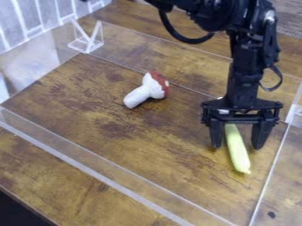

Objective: Move the green spoon to the left

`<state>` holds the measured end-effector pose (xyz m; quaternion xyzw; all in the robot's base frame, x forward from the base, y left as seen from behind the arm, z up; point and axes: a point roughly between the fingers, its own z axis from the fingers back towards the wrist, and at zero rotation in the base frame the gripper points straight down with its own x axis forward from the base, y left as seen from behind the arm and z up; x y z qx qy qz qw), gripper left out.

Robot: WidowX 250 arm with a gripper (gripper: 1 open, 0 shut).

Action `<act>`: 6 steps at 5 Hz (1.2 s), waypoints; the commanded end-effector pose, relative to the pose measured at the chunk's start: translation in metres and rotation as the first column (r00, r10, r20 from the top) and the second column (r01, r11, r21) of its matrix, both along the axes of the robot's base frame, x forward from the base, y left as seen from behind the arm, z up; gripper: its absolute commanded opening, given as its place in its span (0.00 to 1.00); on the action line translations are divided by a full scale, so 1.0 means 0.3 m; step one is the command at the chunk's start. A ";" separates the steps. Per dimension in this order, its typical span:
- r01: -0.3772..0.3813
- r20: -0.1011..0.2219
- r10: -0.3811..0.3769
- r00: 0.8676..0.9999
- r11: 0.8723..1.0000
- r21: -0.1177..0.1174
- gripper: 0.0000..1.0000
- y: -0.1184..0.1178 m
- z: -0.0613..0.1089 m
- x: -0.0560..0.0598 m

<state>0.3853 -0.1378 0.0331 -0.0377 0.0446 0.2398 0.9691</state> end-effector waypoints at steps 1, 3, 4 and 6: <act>-0.024 0.065 0.025 0.998 1.000 -0.018 1.00 0.017 0.077 0.052; -0.057 0.057 0.058 0.997 0.998 -0.019 1.00 0.033 0.070 0.069; -0.063 0.057 0.064 0.996 0.998 -0.020 1.00 0.032 0.072 0.074; -0.076 0.055 0.077 0.996 0.997 -0.021 1.00 0.030 0.076 0.079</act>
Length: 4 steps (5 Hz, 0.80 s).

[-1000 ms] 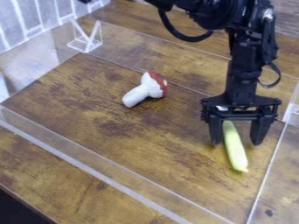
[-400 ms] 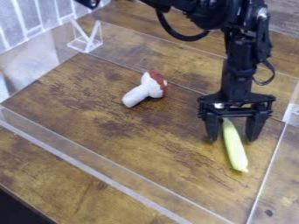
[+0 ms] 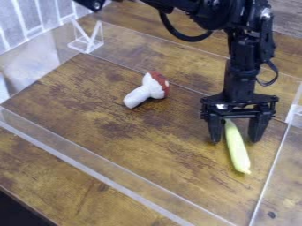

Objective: Move the green spoon to the left

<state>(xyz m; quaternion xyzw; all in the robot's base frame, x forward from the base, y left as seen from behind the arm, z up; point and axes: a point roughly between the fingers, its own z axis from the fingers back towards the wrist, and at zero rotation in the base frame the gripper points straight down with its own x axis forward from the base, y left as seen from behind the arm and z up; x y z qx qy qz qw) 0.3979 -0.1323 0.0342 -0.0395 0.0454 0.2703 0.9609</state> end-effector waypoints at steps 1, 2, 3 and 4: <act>-0.019 0.058 0.020 0.998 1.000 -0.016 1.00 0.011 0.076 0.038; -0.022 0.059 0.023 0.998 1.000 -0.014 0.00 0.012 0.066 0.040; -0.021 0.060 0.022 0.998 1.000 -0.018 0.00 0.017 0.082 0.038; -0.025 0.070 0.027 0.997 0.999 -0.040 0.00 0.028 0.136 0.034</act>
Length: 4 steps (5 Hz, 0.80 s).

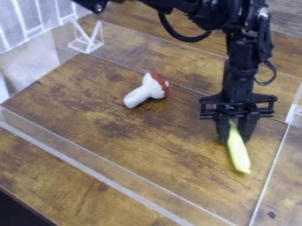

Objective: Move the green spoon to the left

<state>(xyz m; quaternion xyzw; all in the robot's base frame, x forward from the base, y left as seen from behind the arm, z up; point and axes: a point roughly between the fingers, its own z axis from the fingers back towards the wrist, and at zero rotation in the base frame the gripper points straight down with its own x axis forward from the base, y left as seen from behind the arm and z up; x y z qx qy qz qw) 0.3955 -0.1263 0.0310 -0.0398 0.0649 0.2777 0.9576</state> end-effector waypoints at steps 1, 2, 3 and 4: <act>-0.016 0.121 0.022 0.992 0.998 -0.052 0.00 0.022 0.205 0.038; -0.017 0.127 0.026 0.992 0.998 -0.068 0.00 0.032 0.251 0.032; -0.019 0.133 0.029 0.991 0.997 -0.080 0.00 0.040 0.287 0.027; -0.025 0.154 0.041 0.987 0.994 -0.103 0.00 0.061 0.349 0.019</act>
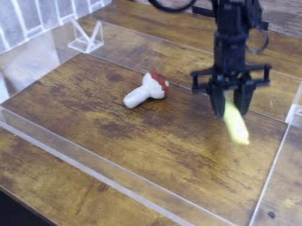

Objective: Move the green spoon to the left

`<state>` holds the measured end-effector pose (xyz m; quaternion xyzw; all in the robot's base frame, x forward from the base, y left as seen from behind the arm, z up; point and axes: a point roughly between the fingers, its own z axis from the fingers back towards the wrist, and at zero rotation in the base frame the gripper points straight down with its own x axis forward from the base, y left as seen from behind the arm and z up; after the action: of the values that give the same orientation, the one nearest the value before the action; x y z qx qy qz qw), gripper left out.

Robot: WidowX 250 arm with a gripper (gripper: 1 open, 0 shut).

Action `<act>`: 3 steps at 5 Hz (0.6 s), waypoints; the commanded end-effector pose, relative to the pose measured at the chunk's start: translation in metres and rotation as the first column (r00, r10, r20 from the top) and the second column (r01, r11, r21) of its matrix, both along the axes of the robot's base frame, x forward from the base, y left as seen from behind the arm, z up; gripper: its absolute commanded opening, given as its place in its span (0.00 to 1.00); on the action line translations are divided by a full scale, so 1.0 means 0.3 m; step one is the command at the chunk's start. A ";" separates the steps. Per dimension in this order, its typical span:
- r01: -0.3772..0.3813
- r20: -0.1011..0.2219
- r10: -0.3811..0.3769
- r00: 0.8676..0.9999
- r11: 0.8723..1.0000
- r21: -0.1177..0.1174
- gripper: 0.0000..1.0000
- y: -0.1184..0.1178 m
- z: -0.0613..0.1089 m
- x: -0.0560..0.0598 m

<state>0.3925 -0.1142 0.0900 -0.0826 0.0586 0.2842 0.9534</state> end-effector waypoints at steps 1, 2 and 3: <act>-0.051 0.149 0.057 0.987 0.998 -0.044 0.00 0.090 0.242 0.010; -0.100 0.167 0.106 0.980 0.994 -0.042 0.00 0.187 0.297 -0.034; -0.167 0.180 0.169 0.969 0.986 -0.024 0.00 0.289 0.287 -0.094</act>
<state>0.3665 -0.0331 0.1438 -0.1026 0.0107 0.3552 0.9291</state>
